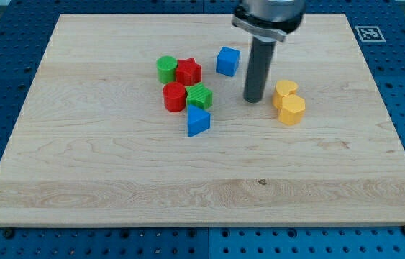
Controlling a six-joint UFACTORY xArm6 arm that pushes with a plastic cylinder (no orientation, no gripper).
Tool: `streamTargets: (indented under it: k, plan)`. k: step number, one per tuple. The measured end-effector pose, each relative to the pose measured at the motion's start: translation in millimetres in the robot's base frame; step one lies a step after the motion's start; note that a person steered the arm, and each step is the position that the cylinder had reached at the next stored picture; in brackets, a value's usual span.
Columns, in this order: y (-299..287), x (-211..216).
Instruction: Place the blue triangle to the bottom left of the green star
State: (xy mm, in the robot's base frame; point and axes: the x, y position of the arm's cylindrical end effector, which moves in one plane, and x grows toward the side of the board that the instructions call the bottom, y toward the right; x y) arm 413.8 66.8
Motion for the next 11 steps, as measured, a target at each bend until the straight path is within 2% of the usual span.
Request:
streamTargets:
  k: [2,4,5,8,9,11]
  plan:
    - [-42,-37]
    - [-42,-38]
    - [-34,-33]
    - [-40,52]
    - [-71,56]
    - [-94,16]
